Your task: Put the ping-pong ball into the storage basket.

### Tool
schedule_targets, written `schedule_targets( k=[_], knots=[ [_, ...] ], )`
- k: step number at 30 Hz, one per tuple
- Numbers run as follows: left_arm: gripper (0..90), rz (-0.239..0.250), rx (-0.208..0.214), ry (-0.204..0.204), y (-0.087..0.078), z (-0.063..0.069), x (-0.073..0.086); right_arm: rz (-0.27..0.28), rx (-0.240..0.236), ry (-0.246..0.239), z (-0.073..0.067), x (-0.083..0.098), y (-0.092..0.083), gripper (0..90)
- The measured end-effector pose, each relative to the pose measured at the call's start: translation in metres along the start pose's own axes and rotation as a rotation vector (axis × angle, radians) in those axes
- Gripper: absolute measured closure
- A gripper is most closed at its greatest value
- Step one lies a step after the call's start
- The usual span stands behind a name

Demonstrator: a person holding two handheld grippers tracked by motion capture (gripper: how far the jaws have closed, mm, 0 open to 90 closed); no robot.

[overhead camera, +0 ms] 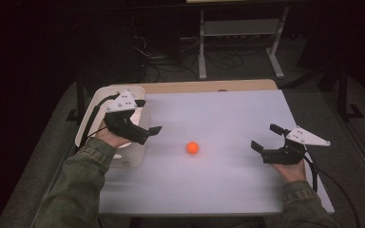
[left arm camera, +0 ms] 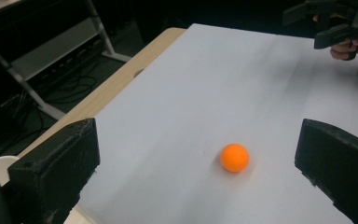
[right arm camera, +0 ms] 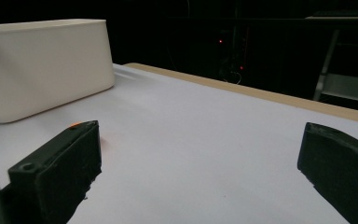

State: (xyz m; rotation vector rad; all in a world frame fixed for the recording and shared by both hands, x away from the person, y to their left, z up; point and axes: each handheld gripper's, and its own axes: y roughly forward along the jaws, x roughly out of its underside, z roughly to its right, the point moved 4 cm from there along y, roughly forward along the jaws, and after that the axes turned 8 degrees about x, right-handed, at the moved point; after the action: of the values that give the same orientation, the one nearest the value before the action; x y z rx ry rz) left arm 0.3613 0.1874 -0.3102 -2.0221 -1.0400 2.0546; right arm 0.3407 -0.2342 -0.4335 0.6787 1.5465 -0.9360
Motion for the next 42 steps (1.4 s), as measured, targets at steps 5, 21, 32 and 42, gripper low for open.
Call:
schedule_targets(
  k=[5, 21, 32, 42],
  knots=[
    [0.0, -0.024, 0.022, 0.01, 0.008, 0.001, -0.003, -0.001, -0.002, -0.002, 0.0, 0.0, 0.0, 0.0],
    [0.0, -0.141, 0.097, 0.03, 0.041, 0.001, -0.007, 0.006, -0.012, -0.004, -0.001, -0.001, -0.001, 0.0],
    [0.0, -0.234, 0.122, 0.04, 0.061, 0.0, -0.009, 0.009, -0.016, -0.006, -0.001, -0.001, -0.001, 0.0],
    [0.0, -0.307, 0.168, 0.035, 0.075, -0.001, -0.008, 0.009, -0.021, -0.008, -0.002, -0.001, -0.001, 0.0]
  ],
)
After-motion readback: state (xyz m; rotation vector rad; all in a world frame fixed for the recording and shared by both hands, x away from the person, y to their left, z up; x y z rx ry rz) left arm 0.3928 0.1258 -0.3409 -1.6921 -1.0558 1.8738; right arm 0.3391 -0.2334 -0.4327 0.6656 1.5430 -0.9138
